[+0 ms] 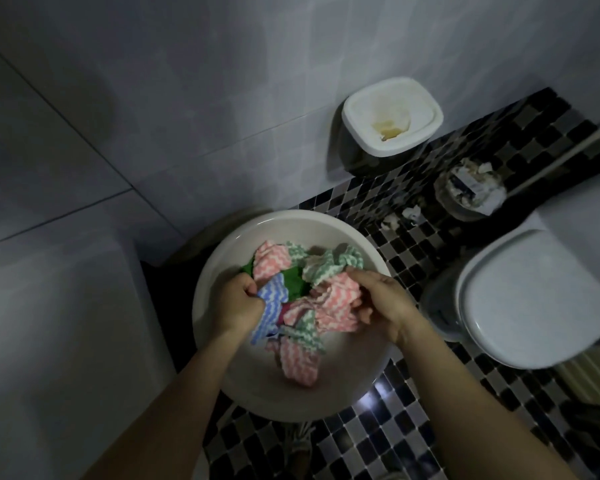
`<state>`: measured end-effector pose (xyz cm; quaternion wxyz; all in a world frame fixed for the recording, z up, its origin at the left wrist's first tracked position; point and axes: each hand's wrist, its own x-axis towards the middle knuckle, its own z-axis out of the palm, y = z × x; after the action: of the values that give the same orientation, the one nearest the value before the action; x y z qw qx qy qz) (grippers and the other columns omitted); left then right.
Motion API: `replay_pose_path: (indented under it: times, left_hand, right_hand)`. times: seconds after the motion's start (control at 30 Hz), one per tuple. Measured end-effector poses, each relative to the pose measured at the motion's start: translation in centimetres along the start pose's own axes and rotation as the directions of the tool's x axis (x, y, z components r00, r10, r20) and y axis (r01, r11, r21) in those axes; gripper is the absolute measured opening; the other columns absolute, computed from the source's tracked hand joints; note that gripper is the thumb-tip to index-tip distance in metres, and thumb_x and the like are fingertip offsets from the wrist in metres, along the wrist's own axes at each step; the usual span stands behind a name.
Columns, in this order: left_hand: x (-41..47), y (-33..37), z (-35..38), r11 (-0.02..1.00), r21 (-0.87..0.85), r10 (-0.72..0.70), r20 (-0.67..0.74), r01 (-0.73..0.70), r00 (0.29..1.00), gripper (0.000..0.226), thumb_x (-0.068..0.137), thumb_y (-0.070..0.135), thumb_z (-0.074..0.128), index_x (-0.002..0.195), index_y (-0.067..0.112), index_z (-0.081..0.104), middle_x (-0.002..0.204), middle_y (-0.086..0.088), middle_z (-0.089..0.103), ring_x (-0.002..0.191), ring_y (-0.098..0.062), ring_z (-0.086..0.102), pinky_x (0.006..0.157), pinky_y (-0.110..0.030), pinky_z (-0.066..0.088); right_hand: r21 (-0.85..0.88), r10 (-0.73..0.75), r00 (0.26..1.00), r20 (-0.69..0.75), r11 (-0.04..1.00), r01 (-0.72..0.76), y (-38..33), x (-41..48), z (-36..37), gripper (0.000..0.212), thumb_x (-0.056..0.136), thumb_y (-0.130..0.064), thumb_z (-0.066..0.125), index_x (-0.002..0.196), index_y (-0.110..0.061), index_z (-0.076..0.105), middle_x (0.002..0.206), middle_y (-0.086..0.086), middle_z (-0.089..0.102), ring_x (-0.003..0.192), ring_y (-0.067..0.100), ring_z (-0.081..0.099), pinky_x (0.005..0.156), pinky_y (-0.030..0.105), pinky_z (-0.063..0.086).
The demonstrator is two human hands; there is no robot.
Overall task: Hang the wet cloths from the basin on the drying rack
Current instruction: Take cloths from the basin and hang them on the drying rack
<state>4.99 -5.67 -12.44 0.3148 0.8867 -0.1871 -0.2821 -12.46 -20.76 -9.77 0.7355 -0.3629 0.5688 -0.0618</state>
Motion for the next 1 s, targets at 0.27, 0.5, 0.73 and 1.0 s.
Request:
replay_pose_path:
  times: [0.27,0.5,0.73,1.0]
  left_hand:
    - [0.1,2.4,2.4,0.985,-0.156,0.121,0.284,-0.079,0.951,0.023,0.08,0.01,0.07,0.101,0.019,0.068,0.096,0.004,0.066,0.09,-0.012,0.061,0.08,-0.022,0.048]
    - [-0.9,1.8,5.6,0.933,0.243,0.199,0.267,-0.265,0.943,0.012,0.084,0.019,0.064,0.09,0.017,0.075,0.093,-0.003,0.074,0.091,-0.025,0.067,0.074,-0.03,0.052]
    - [-0.8,1.9,6.1,0.962,0.214,0.134,0.183,-0.172,0.974,0.027,0.092,0.038,0.057,0.097,0.017,0.072,0.089,-0.007,0.073,0.084,-0.027,0.067,0.07,-0.034,0.051]
    - [-1.0,4.3,6.3,0.989,-0.126,0.09,0.149,-0.071,0.985,0.015,0.078,0.018,0.078,0.086,0.005,0.076,0.069,0.001,0.072,0.067,-0.009,0.068,0.064,-0.023,0.05]
  right_hand:
    - [-0.145,-0.07,0.984,0.162,0.985,0.094,-2.1,-2.3,-0.6,0.016,0.089,-0.017,0.065,0.092,-0.003,0.073,0.082,0.012,0.069,0.052,0.013,0.052,0.046,0.021,0.035]
    - [-0.435,-0.364,0.931,-0.026,0.843,0.318,-1.2,-2.7,-1.0,0.027,0.085,-0.01,0.068,0.063,0.006,0.063,0.06,0.019,0.059,0.057,0.021,0.055,0.057,0.027,0.047]
    - [-0.398,-0.583,0.779,-0.231,0.787,0.472,-1.4,-4.1,-1.6,0.02,0.078,0.0,0.064,0.065,-0.013,0.057,0.067,0.012,0.061,0.064,0.032,0.059,0.065,0.052,0.056]
    - [-0.463,-0.574,0.796,-0.192,0.768,0.443,-1.4,-6.6,-1.9,0.013,0.081,-0.023,0.074,0.077,-0.014,0.066,0.096,0.005,0.061,0.086,0.022,0.063,0.074,0.037,0.057]
